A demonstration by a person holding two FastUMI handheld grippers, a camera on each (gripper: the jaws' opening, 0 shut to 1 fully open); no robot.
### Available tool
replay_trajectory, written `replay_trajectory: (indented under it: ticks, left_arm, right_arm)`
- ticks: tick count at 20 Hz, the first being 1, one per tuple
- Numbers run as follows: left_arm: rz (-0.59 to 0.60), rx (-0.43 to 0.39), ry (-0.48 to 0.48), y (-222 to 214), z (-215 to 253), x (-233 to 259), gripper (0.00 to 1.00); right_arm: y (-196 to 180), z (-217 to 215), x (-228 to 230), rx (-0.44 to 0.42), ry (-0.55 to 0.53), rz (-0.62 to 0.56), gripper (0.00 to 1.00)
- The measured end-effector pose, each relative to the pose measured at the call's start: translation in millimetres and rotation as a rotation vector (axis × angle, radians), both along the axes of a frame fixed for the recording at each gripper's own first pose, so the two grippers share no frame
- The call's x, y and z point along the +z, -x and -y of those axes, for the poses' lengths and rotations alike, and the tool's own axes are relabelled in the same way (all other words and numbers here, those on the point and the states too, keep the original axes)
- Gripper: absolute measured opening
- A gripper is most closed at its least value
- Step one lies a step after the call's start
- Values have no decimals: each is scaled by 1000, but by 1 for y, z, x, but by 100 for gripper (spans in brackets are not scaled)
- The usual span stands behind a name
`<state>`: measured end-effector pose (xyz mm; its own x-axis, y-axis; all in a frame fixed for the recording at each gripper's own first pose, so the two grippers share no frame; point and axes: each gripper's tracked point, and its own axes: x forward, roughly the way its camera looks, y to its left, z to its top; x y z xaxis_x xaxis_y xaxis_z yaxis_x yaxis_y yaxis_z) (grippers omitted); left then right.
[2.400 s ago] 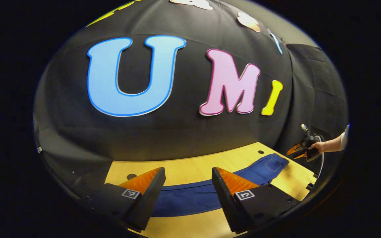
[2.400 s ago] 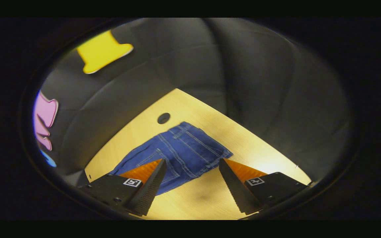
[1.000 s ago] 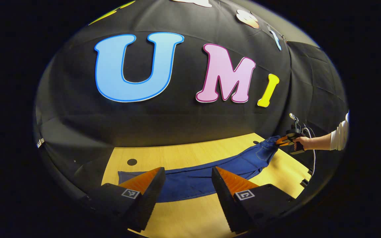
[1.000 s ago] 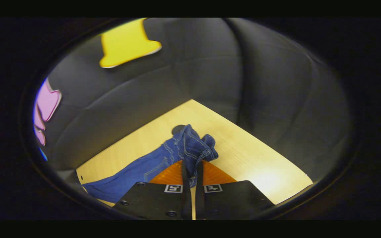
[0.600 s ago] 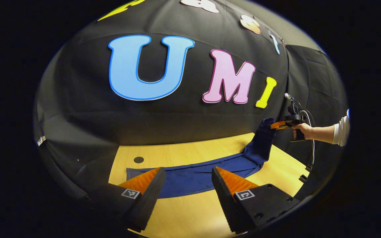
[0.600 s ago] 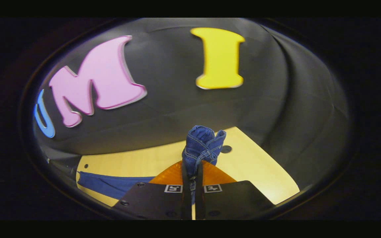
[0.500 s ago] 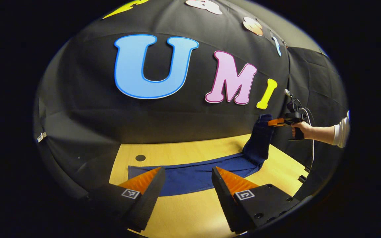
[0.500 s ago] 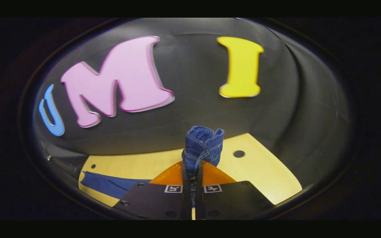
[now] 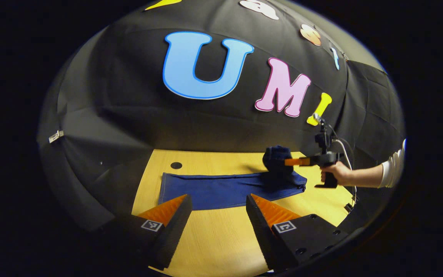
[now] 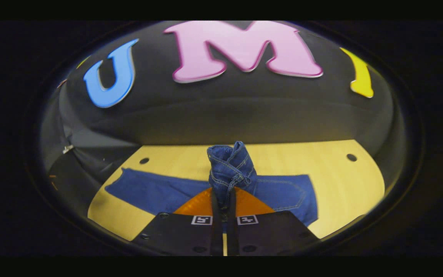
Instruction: Grasp the waist and the cuffs of the jeans and fold them to make the two legs overlap; first hold the waist and fold one-third of the jeans toward the cuffs, then hold the cuffs and fold the remaining one-third in the same direction to finish folding.
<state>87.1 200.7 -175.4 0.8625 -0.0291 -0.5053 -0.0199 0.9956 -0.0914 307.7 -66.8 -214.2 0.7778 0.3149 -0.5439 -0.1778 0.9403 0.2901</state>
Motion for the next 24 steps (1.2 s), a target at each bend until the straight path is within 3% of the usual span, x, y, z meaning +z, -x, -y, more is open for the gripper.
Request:
replay_trajectory:
  ticks: [1,3,4,5,6,10,13,17,20,24]
  left_arm:
    - [-9,17,15,-1,-3,-4,89]
    - [-50,59,57,-7,-11,-19,89]
    - [-72,77,84,-12,-14,-26,89]
    - [-91,93,114,-18,-16,-34,89]
    - [-111,101,139,-23,-18,-43,90]
    - [-193,140,178,-49,-36,-81,90]
    - [-268,229,228,-69,-60,-105,90]
    - [-412,355,227,-89,-100,-148,90]
    - [-444,421,191,-113,-135,-175,90]
    - [-528,486,182,-122,-157,-219,90]
  right_arm:
    - [9,13,-1,27,18,-23,8]
    - [20,38,-4,69,50,-63,8]
    - [18,44,1,87,44,-81,14]
    - [19,53,16,113,3,-108,7]
    - [24,37,-9,132,-38,-139,24]
    - [47,43,-4,247,-150,-173,97]
    - [83,60,25,303,-139,-144,98]
    - [125,96,84,336,-229,-82,100]
    - [141,157,96,291,-209,-49,98]
    - [149,226,76,187,-171,-95,98]
